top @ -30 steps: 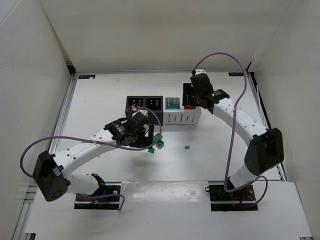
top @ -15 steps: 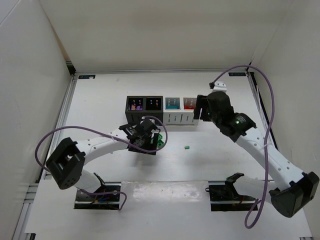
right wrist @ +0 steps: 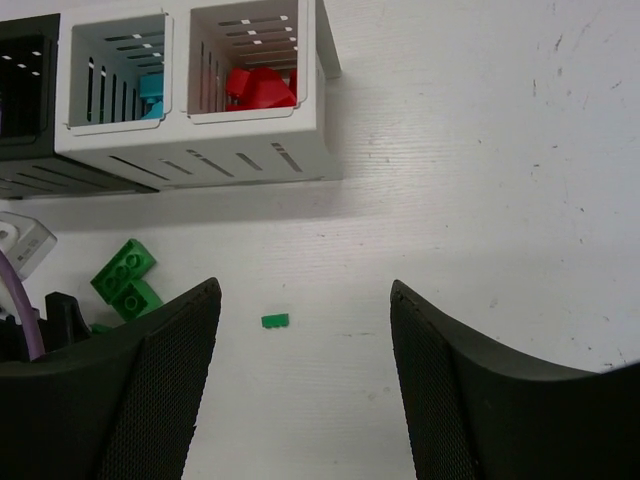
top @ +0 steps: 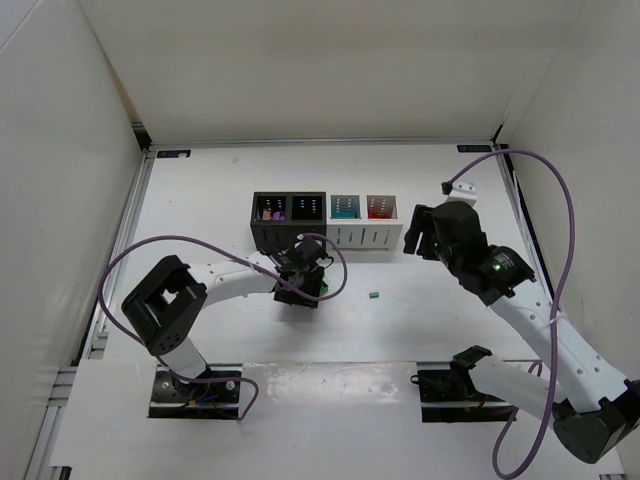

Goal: Sort the legos into containers by color

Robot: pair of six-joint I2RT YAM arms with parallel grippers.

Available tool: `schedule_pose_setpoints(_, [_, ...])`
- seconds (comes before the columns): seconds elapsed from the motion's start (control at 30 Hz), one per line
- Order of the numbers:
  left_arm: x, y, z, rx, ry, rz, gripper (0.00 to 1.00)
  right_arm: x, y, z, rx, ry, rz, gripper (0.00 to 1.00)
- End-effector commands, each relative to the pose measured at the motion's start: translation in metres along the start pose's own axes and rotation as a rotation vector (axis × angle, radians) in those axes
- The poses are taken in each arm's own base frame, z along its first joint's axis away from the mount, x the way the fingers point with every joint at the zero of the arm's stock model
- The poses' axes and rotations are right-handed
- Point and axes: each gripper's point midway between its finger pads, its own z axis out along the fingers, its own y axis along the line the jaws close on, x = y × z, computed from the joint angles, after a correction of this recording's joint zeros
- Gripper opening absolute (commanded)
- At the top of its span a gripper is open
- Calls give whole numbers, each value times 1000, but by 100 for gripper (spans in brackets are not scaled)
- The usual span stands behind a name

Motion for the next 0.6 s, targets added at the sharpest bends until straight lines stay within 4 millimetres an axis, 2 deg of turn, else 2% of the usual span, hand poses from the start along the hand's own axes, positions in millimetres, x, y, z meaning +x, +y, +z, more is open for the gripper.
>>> schedule_pose_setpoints(0.0, [2,-4,6,13,3,-11,68,0,-10,-4,31,-18,32,72])
schedule_pose_setpoints(0.1, [3,-4,8,9,8,-13,67,1,-10,-5,29,-21,32,72])
schedule_pose_setpoints(0.27, [1,-4,11,-2,8,-17,57,2,-12,-6,30,-22,36,72])
schedule_pose_setpoints(0.57, [-3,-4,8,-12,1,-17,46,13,-9,-6,24,2,36,72])
